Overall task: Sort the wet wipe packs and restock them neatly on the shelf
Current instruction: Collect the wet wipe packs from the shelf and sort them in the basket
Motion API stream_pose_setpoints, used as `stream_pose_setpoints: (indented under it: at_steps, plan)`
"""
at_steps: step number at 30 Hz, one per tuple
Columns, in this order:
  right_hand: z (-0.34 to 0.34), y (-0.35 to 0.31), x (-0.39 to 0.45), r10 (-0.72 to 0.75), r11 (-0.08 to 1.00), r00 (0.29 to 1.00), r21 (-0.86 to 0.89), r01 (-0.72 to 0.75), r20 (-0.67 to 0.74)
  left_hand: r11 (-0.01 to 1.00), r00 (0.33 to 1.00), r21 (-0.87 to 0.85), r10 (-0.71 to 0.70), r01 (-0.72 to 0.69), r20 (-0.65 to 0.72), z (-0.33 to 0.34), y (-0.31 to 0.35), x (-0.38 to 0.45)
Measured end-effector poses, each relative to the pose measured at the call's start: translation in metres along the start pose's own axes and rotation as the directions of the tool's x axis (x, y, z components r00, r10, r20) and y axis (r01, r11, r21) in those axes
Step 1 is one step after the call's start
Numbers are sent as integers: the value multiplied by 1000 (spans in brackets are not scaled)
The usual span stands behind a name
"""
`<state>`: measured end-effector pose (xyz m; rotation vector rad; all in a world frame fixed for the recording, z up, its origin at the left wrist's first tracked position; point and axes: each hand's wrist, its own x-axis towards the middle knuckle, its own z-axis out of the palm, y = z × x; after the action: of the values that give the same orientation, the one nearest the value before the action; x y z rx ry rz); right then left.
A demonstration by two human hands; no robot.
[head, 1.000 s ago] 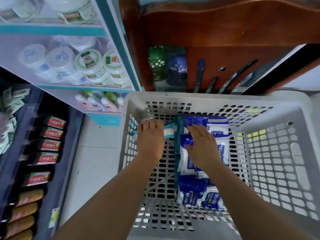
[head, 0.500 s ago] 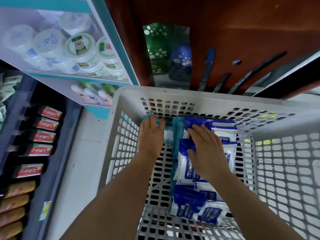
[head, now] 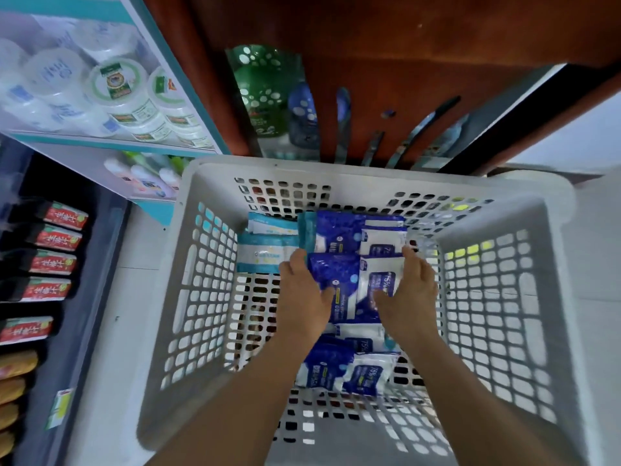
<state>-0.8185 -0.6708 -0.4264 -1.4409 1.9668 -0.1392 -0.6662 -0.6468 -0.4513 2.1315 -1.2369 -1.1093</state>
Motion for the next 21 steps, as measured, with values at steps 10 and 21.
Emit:
stream_pose_setpoints:
  at_steps: [10,21]
  plan:
    - [3,25,17,256,936,955,207,-284,152,994,994,40,-106,105,25,3,5,-2]
    - [-5,21,27,194,866,976,451,-216,96,993,995,-72,-99,97,-30,3,24,11]
